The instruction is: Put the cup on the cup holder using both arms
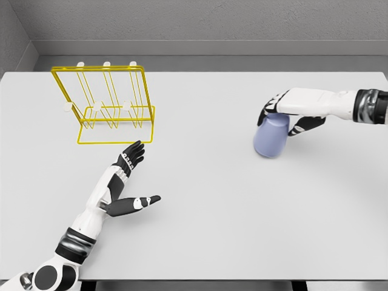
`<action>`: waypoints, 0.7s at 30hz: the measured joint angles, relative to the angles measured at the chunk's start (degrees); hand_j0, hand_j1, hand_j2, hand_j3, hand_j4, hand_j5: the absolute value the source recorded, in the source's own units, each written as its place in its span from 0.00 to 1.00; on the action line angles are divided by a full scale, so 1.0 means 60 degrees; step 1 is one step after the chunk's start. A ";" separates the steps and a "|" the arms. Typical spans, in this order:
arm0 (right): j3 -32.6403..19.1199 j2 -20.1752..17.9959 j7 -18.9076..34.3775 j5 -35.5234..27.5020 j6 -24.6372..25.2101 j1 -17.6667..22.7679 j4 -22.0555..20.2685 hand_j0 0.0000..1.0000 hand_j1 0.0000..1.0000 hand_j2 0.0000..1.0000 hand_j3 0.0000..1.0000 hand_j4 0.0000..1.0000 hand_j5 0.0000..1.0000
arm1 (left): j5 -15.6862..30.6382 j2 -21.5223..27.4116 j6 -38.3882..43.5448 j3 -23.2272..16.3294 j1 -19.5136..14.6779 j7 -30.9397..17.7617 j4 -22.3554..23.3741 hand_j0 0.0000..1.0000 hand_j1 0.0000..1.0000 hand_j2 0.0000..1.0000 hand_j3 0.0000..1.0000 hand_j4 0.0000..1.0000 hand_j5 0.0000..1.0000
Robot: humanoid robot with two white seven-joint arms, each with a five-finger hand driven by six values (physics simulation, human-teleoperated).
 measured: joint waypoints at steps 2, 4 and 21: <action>-0.0001 0.0012 -0.0001 -0.0002 0.0000 0.0000 -0.0064 0.66 0.66 0.66 0.66 0.66 0.66 | 0.0000 0.0000 0.0001 0.0001 0.0000 0.0000 0.0000 1.00 1.00 1.00 1.00 1.00 1.00; -0.0001 0.0024 -0.0001 -0.0002 0.0000 0.0000 -0.0117 0.66 0.66 0.66 0.66 0.66 0.66 | 0.0000 0.0001 0.0001 0.0000 0.0000 -0.0002 0.0000 1.00 1.00 1.00 1.00 1.00 1.00; 0.0003 0.0189 -0.0010 -0.0003 0.0000 0.0000 -0.0568 0.66 0.66 0.66 0.66 0.66 0.66 | 0.0000 0.0001 -0.0011 0.0007 0.0029 -0.0013 0.0000 1.00 1.00 1.00 1.00 1.00 1.00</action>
